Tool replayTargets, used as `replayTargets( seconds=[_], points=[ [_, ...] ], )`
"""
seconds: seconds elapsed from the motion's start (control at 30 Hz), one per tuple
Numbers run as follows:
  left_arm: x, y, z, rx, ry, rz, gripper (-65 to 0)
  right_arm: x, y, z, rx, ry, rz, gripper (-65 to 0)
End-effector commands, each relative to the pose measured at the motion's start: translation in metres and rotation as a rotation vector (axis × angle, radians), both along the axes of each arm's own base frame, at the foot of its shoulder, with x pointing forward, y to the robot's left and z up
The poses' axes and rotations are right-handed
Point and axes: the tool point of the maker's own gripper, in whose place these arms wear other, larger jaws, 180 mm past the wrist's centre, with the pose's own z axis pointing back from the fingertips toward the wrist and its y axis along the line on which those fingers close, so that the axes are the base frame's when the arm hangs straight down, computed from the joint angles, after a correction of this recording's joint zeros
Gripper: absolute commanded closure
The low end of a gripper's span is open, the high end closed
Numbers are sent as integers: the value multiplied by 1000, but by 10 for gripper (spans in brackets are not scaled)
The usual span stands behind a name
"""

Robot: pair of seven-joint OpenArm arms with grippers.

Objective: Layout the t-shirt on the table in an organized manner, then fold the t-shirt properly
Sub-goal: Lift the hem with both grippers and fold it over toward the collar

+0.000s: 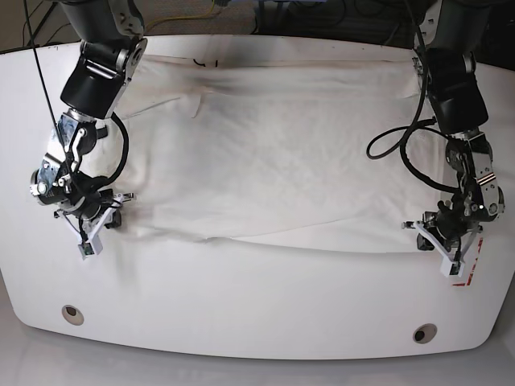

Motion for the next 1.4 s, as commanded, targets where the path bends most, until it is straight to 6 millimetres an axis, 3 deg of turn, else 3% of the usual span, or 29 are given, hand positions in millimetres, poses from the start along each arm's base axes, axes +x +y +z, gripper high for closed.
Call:
replayTargets(
  seconds=[0.0, 0.33, 0.8, 1.0, 1.37],
  points=[
    [7, 6, 27, 29, -67, -3, -10, 4, -8, 25, -45, -65, -4, 0],
    [-15, 4, 35, 102, -63, -27, -10, -32, -12, 30, -149, -49, 5, 0],
    [-65, 8, 16, 171, -15, -85, -11, -92, -48, 21, -223, 49, -105, 0],
    [-93, 22, 8, 228, 83, -109, -11, -113, -45, 19, -238, 66, -118, 0],
    [-124, 31, -8, 257, 146, -124, -13, -140, -34, 8, -248, 107, -104, 0]
  ],
)
